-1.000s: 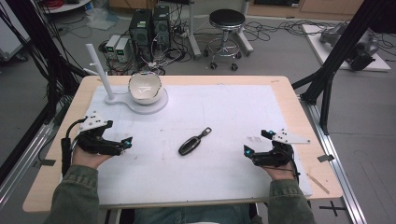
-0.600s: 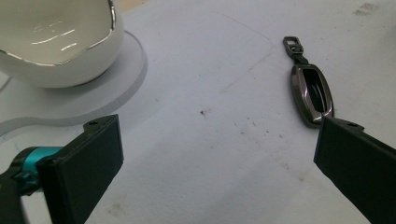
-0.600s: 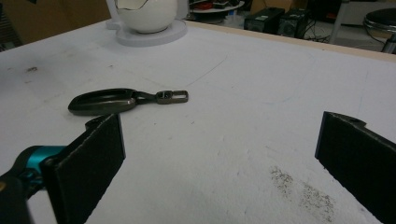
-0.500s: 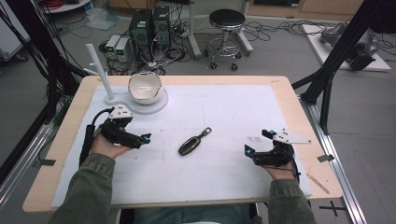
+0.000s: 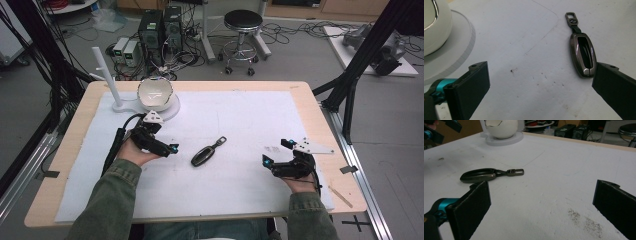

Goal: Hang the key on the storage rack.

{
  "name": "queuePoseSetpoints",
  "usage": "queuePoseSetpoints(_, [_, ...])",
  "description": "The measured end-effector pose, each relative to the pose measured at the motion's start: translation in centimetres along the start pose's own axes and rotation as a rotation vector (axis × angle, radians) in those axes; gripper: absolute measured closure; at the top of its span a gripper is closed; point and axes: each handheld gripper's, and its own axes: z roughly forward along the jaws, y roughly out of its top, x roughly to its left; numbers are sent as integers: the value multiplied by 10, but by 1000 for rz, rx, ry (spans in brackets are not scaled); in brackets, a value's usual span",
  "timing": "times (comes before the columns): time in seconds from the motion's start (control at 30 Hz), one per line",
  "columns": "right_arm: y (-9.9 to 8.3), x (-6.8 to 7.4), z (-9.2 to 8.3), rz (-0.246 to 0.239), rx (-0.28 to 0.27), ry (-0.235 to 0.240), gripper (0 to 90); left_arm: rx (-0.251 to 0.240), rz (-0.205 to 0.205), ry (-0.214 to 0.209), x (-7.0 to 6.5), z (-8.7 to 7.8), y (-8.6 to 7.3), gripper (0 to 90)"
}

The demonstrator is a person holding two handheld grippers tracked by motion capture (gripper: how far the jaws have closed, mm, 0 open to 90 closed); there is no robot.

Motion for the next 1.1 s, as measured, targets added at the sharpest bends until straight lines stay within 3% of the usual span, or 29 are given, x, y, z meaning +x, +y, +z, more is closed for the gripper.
queuePoseSetpoints(0.13, [0, -1, 0, 6, 2, 1, 5, 3, -27, -26, 1, 9, 3, 19])
queuePoseSetpoints(0.2, [0, -1, 0, 7, 2, 1, 5, 22, -35, -61, 0, 14, 5, 19])
queuePoseSetpoints(0.47, [-1, -2, 0, 8, 7, -2, 5, 53, -10, -84, -10, 31, 19, 19])
queuePoseSetpoints(0.93, [-1, -4, -1, 10, 1, -19, 5, 102, 27, -159, -33, 83, 52, 19])
queuePoseSetpoints(1.1, [-1, -4, -2, 14, -8, -21, 5, 154, 57, -169, -42, 100, 67, 19])
